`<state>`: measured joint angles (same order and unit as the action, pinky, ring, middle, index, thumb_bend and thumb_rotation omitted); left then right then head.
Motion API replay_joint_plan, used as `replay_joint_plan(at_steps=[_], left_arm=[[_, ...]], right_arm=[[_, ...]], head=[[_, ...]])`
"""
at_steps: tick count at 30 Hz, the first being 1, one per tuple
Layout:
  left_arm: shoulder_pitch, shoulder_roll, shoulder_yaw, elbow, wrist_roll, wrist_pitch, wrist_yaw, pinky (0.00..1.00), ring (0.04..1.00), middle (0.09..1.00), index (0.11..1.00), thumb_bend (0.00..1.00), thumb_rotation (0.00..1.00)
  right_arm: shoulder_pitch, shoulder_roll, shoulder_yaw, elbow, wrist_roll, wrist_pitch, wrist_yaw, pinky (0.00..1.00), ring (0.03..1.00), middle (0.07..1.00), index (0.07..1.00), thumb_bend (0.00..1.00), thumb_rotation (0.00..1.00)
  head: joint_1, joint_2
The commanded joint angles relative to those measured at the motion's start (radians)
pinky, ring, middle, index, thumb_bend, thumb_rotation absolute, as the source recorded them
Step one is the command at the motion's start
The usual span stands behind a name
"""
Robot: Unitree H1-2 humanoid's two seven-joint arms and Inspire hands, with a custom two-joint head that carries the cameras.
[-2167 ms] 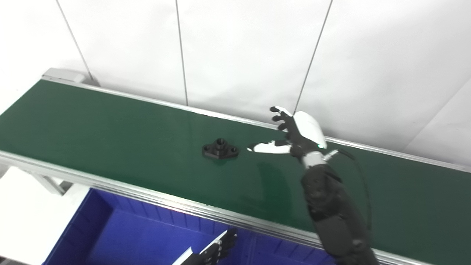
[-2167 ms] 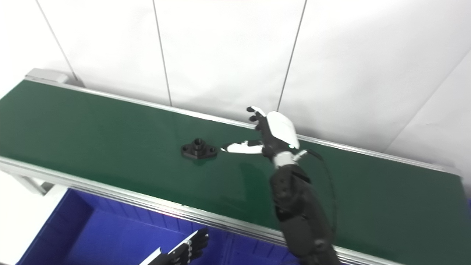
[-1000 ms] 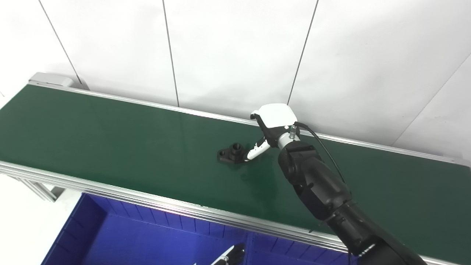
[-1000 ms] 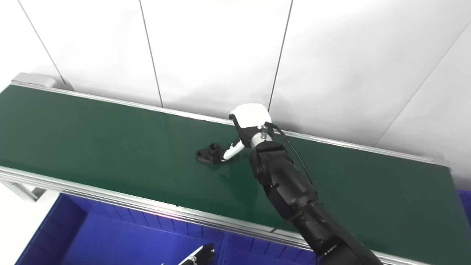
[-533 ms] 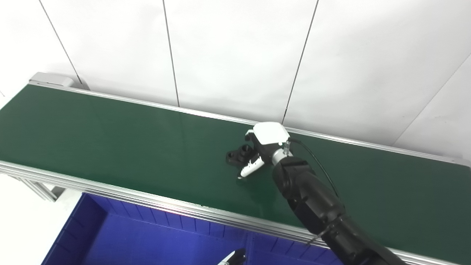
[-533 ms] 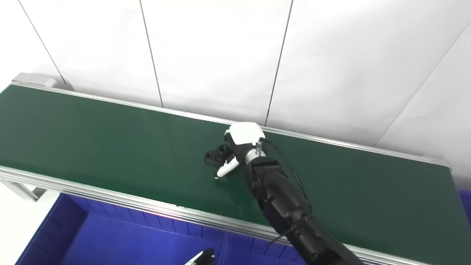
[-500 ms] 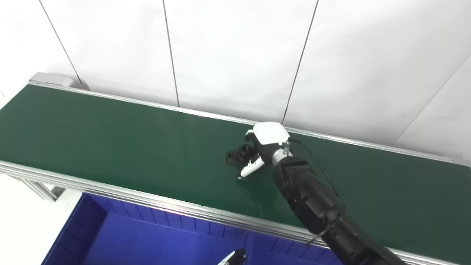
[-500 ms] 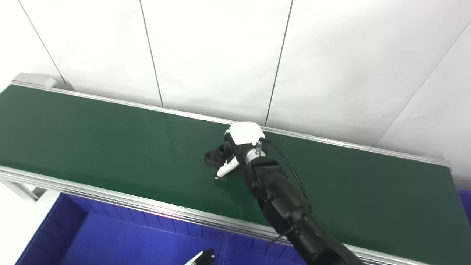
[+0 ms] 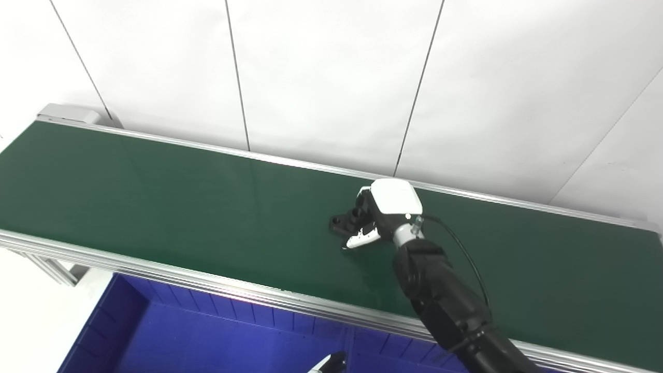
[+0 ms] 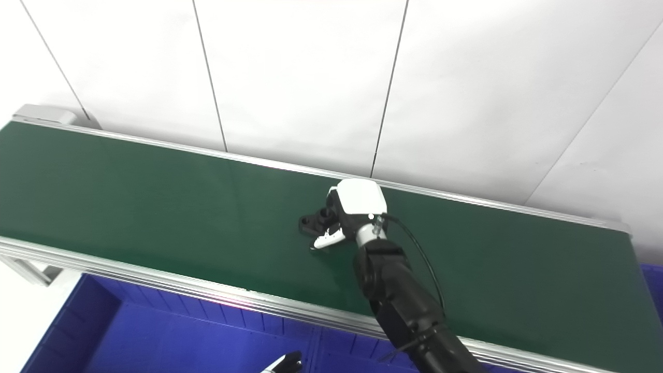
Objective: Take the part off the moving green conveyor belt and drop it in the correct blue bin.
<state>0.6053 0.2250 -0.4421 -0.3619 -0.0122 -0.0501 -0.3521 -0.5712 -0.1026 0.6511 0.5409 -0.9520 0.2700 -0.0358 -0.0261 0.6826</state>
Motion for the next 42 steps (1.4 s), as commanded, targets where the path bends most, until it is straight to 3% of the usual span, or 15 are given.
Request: replay_joint_plan(at_steps=[1,4,9,16,22,27,29,34,42], left_arm=[[0.018,0.0,-0.007,-0.035,-0.006,-0.007,0.005,1.0,1.0,1.0,1.0,0.9,0.59],[0.02,0.001,-0.006,-0.036,-0.013,-0.005,0.003,1.0,1.0,1.0,1.0,0.9,0.58],[0.019,0.001,-0.003,-0.031,-0.023,-0.008,0.001,1.0,1.0,1.0,1.0,0.89,0.57],[0.017,-0.004,-0.003,-0.028,-0.031,-0.006,0.001,1.0,1.0,1.0,1.0,0.88,0.56],[0.012,-0.004,-0.003,-0.032,-0.056,0.036,-0.003,1.0,1.0,1.0,1.0,0.89,0.54],[0.006,-0.007,-0.002,-0.03,-0.05,0.044,0.003,1.0,1.0,1.0,1.0,0.87,0.54],[0.0,-0.007,0.001,-0.025,-0.048,0.042,0.003,1.0,1.0,1.0,1.0,0.87,0.54],[-0.019,-0.003,0.006,-0.01,-0.032,0.023,0.004,1.0,1.0,1.0,1.0,0.86,0.57],[-0.044,0.006,0.02,0.019,-0.026,0.009,0.001,1.0,1.0,1.0,1.0,0.85,0.59]], right_arm=[[-0.015,0.007,0.034,0.007,-0.045,0.005,0.017,0.18,0.257,0.407,0.515,0.52,0.01],[-0.013,0.005,0.047,-0.008,-0.071,0.06,0.048,0.16,0.252,0.402,0.515,0.52,0.0],[-0.009,0.001,0.043,-0.027,-0.086,0.085,0.086,0.17,0.26,0.403,0.519,0.52,0.0],[0.002,-0.008,0.028,-0.042,-0.072,0.076,0.09,0.16,0.243,0.392,0.509,0.52,0.0],[0.033,-0.015,0.003,-0.081,-0.047,0.051,0.056,0.15,0.226,0.391,0.508,0.52,0.0],[0.081,-0.042,-0.032,-0.25,-0.026,0.05,0.066,0.16,0.225,0.465,0.483,0.52,0.0],[0.097,-0.053,-0.043,-0.325,-0.03,0.051,0.074,0.15,0.212,0.414,0.501,0.52,0.0],[0.156,-0.086,-0.077,-0.543,-0.06,0.066,0.129,0.17,0.232,0.468,0.488,0.52,0.0],[0.265,-0.1,-0.13,-0.838,-0.149,0.083,0.258,0.15,0.211,0.471,0.487,0.52,0.0]], head=[[0.001,-0.001],[-0.004,0.0],[-0.007,0.001],[-0.001,0.003],[-0.01,0.002],[-0.017,0.002],[-0.025,0.001],[-0.038,0.0],[-0.053,-0.003]])
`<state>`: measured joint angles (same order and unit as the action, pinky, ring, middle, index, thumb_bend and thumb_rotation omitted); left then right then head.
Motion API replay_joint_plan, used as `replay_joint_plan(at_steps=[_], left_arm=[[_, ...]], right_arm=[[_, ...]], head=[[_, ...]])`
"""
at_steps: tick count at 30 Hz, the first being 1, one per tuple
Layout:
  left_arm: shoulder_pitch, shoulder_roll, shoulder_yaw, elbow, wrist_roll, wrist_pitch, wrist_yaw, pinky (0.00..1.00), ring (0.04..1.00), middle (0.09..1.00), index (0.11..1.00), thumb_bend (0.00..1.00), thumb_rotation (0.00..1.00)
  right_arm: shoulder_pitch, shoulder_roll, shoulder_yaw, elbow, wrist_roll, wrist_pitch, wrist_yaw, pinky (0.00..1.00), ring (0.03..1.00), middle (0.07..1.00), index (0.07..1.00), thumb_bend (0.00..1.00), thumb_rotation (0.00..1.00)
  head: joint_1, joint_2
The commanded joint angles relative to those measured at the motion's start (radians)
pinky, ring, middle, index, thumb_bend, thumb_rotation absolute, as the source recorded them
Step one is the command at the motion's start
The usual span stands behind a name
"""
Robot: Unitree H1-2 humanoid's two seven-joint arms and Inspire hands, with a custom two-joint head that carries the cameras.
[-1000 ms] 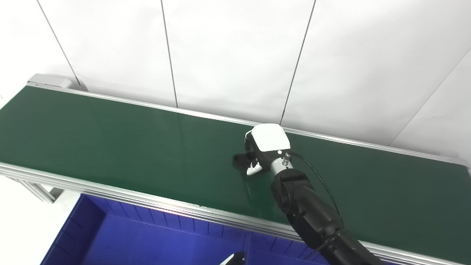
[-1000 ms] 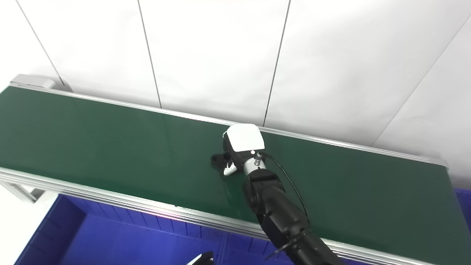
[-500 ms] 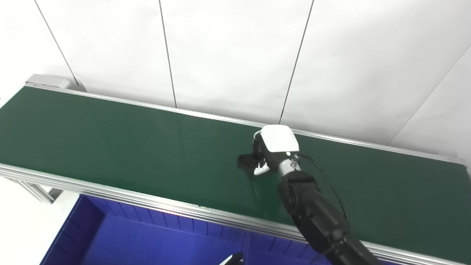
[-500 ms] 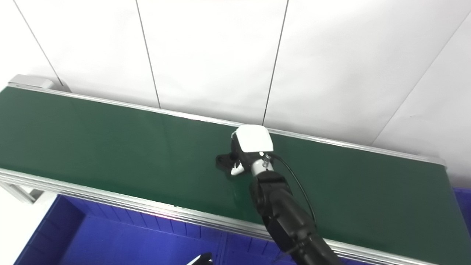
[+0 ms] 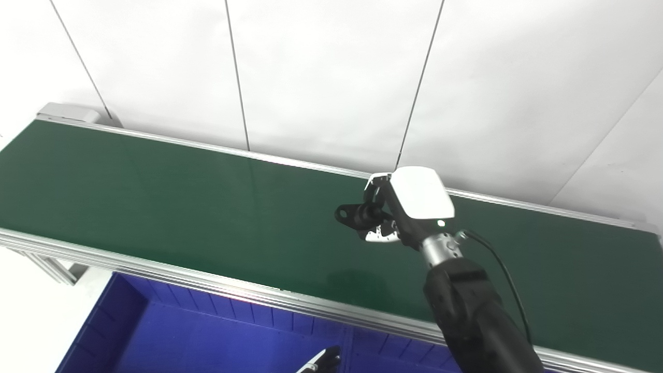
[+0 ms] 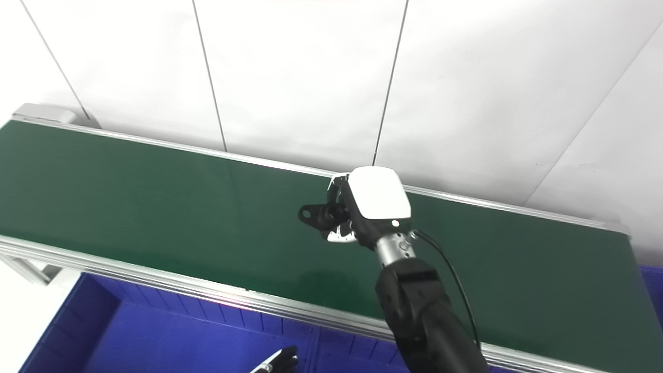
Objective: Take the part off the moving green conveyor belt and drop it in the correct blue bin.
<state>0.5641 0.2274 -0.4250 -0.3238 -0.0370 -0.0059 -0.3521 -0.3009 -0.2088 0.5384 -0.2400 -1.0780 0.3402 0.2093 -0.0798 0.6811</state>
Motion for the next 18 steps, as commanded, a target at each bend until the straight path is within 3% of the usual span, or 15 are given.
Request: replay_joint_plan(at_steps=[1,7,9,13,18], left_arm=[[-0.005,0.005,0.005,-0.019,-0.003,-0.034,0.0,1.0,1.0,1.0,1.0,0.85,0.59],[-0.006,0.016,0.017,-0.032,0.01,-0.031,0.003,1.0,1.0,1.0,1.0,0.85,0.6],[-0.003,0.021,0.025,-0.039,0.005,-0.032,0.002,1.0,1.0,1.0,1.0,0.85,0.61],[0.004,0.035,0.039,-0.069,0.005,-0.023,-0.002,1.0,1.0,1.0,1.0,0.84,0.62],[0.007,0.052,0.053,-0.117,-0.02,0.023,-0.007,1.0,1.0,1.0,1.0,0.86,0.64]], right_arm=[[0.002,0.01,-0.023,-0.07,-0.032,0.01,0.023,0.15,0.215,0.471,0.487,0.52,0.0],[0.086,0.02,-0.056,-0.237,-0.117,-0.016,0.116,0.16,0.225,0.471,0.486,0.52,0.0],[0.135,0.028,-0.066,-0.306,-0.156,-0.004,0.194,0.15,0.217,0.471,0.486,0.52,0.0],[0.291,0.036,-0.082,-0.417,-0.222,-0.021,0.301,0.13,0.199,0.47,0.485,0.53,0.0],[0.527,0.052,-0.093,-0.464,-0.258,-0.044,0.326,0.14,0.208,0.471,0.486,0.53,0.0]], head=[[-0.003,0.0],[-0.033,0.016],[-0.057,0.027],[-0.103,0.064],[-0.135,0.117]])
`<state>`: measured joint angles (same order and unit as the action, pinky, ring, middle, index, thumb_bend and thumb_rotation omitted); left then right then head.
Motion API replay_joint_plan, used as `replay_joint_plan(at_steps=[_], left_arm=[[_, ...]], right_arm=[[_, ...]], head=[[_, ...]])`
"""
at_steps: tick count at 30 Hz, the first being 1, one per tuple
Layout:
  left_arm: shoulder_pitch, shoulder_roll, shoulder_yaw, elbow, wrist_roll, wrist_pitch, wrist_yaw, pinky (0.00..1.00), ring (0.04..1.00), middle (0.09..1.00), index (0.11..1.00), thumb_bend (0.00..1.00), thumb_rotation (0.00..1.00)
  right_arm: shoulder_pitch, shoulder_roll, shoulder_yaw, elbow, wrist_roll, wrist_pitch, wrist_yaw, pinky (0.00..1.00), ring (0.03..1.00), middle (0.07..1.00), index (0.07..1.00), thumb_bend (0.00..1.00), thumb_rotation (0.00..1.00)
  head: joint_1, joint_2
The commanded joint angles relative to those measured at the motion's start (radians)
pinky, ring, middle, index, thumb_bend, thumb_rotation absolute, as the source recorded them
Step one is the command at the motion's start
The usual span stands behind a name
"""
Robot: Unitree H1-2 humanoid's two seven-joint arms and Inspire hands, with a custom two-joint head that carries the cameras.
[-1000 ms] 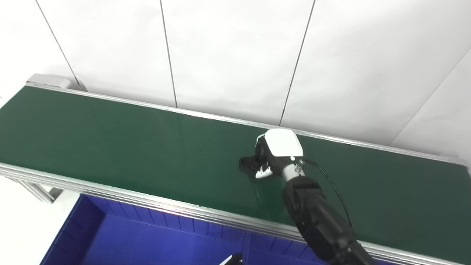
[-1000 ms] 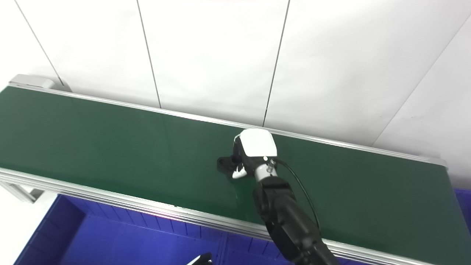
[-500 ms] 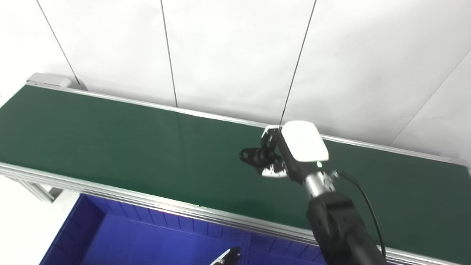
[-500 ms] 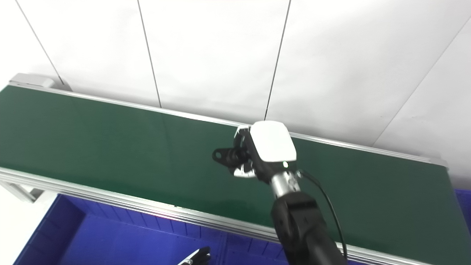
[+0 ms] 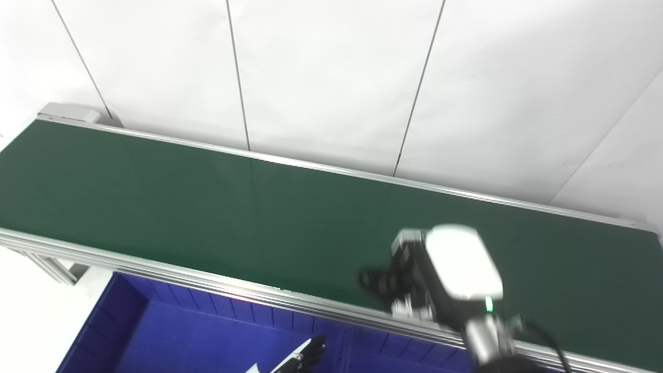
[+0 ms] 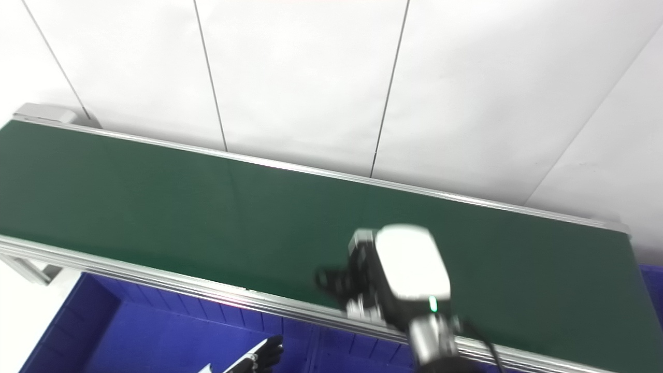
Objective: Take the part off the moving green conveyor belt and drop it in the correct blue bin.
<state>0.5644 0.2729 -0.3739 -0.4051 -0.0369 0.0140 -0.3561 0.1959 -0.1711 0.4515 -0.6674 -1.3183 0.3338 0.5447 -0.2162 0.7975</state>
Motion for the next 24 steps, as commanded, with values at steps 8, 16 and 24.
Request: replay_joint_plan(at_steps=[8,16,24], left_arm=[[-0.001,0.035,0.024,-0.084,-0.063,0.057,-0.021,1.0,1.0,1.0,1.0,0.84,0.68],[-0.004,0.069,0.073,-0.15,-0.1,0.131,-0.023,1.0,1.0,1.0,1.0,0.87,0.72],[-0.051,0.119,0.15,-0.185,-0.215,0.185,-0.043,1.0,1.0,1.0,1.0,0.86,0.73]], right_arm=[[0.246,0.037,-0.015,0.094,-0.033,-0.047,-0.135,0.17,0.236,0.471,0.487,0.52,0.0],[0.225,0.06,-0.031,0.153,-0.061,-0.033,-0.127,0.21,0.294,0.476,0.49,0.52,0.0],[0.156,0.138,-0.024,0.204,-0.133,-0.011,-0.067,0.18,0.264,0.474,0.486,0.53,0.0]], head=[[-0.026,0.056],[-0.167,0.157],[-0.343,0.26]])
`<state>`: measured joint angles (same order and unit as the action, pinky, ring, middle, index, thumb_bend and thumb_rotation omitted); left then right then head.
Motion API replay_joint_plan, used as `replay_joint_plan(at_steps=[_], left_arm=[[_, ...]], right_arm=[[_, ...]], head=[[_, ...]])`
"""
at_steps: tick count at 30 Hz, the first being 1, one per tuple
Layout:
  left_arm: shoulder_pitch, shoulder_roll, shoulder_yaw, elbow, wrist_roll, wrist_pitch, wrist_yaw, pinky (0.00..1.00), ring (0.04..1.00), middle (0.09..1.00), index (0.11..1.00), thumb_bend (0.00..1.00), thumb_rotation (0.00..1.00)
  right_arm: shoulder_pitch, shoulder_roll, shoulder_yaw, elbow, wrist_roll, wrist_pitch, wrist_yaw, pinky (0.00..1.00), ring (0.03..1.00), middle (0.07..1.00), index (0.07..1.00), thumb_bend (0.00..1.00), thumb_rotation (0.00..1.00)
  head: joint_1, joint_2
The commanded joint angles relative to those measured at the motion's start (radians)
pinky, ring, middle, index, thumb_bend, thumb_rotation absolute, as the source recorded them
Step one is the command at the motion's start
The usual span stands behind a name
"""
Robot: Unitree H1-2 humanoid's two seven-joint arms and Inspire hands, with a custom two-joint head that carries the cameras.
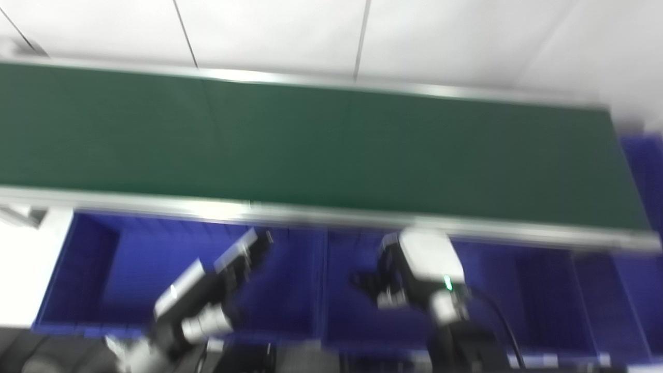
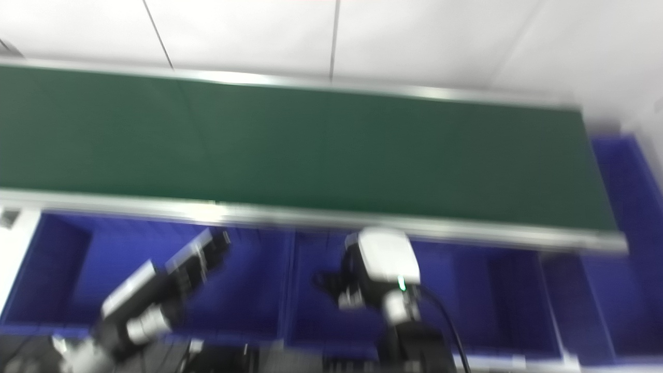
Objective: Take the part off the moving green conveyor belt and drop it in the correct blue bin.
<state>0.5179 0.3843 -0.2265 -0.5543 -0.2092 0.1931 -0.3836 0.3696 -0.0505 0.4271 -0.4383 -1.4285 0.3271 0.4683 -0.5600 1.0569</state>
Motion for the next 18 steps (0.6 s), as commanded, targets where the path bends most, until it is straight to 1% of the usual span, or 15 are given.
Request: replay_joint_plan(at_steps=[1,3,5,8,9,10,11,12,13,15,16,17,18], left_arm=[[-0.007,0.008,0.006,-0.038,-0.059,0.013,-0.017,1.0,1.0,1.0,1.0,0.85,0.72],[-0.013,0.01,0.011,-0.046,-0.076,0.04,-0.014,1.0,1.0,1.0,1.0,0.86,0.7],[-0.017,0.013,0.009,-0.051,-0.065,0.04,-0.015,1.0,1.0,1.0,1.0,0.86,0.7],[-0.015,0.015,0.007,-0.054,-0.052,0.034,-0.016,1.0,1.0,1.0,1.0,0.86,0.71],[-0.015,0.014,0.007,-0.053,-0.051,0.031,-0.016,1.0,1.0,1.0,1.0,0.85,0.71],[-0.014,0.014,0.007,-0.053,-0.051,0.029,-0.016,1.0,1.0,1.0,1.0,0.85,0.71],[-0.013,0.013,0.007,-0.054,-0.051,0.031,-0.016,1.0,1.0,1.0,1.0,0.85,0.7],[-0.012,0.012,0.007,-0.055,-0.051,0.033,-0.015,1.0,1.0,1.0,1.0,0.86,0.7],[-0.01,0.01,0.005,-0.057,-0.05,0.037,-0.014,1.0,1.0,1.0,1.0,0.86,0.7],[-0.008,0.008,0.001,-0.06,-0.045,0.04,-0.013,1.0,1.0,1.0,1.0,0.86,0.7],[-0.007,0.007,0.0,-0.061,-0.042,0.04,-0.013,1.0,1.0,1.0,1.0,0.86,0.7],[-0.006,0.006,-0.002,-0.062,-0.041,0.039,-0.013,1.0,1.0,1.0,1.0,0.86,0.7],[-0.005,0.005,-0.005,-0.061,-0.04,0.038,-0.013,1.0,1.0,1.0,1.0,0.85,0.7]], right_arm=[[-0.019,0.023,-0.002,-0.026,-0.029,-0.005,0.021,0.19,0.274,0.475,0.486,0.53,0.0],[-0.019,0.035,-0.008,-0.023,-0.042,-0.002,0.046,0.2,0.285,0.476,0.488,0.53,0.0],[-0.016,0.036,-0.01,-0.016,-0.043,-0.01,0.047,0.2,0.278,0.475,0.487,0.53,0.0],[-0.002,0.036,-0.013,-0.003,-0.026,-0.018,0.0,0.18,0.257,0.473,0.486,0.53,0.0],[0.002,0.037,-0.014,0.0,-0.027,-0.017,-0.008,0.19,0.26,0.473,0.487,0.53,0.0],[0.004,0.038,-0.014,0.002,-0.029,-0.017,-0.012,0.2,0.284,0.474,0.488,0.53,0.01],[0.008,0.037,-0.01,0.0,-0.054,-0.016,0.009,0.26,0.349,0.517,0.538,0.61,0.11],[0.011,0.036,-0.008,-0.002,-0.072,-0.015,0.025,0.38,0.493,0.617,0.656,0.82,0.36],[0.014,0.035,-0.007,-0.007,-0.091,-0.016,0.061,0.49,0.602,0.706,0.744,0.91,0.52],[0.02,0.034,-0.009,-0.014,-0.113,-0.018,0.112,0.58,0.691,0.783,0.816,0.97,0.62],[0.022,0.035,-0.011,-0.017,-0.12,-0.02,0.131,0.7,0.766,0.849,0.864,0.99,0.69],[0.026,0.035,-0.013,-0.019,-0.122,-0.021,0.139,0.76,0.805,0.883,0.888,0.99,0.72],[0.028,0.034,-0.014,-0.02,-0.123,-0.022,0.144,0.88,0.873,0.934,0.922,1.0,0.76]], head=[[0.001,0.0],[0.013,0.001],[0.031,-0.006],[0.038,-0.009],[0.043,-0.012],[0.046,-0.015],[0.053,-0.018],[0.053,-0.018],[0.068,-0.023],[0.08,-0.028],[0.08,-0.028],[0.087,-0.032],[0.094,-0.039]])
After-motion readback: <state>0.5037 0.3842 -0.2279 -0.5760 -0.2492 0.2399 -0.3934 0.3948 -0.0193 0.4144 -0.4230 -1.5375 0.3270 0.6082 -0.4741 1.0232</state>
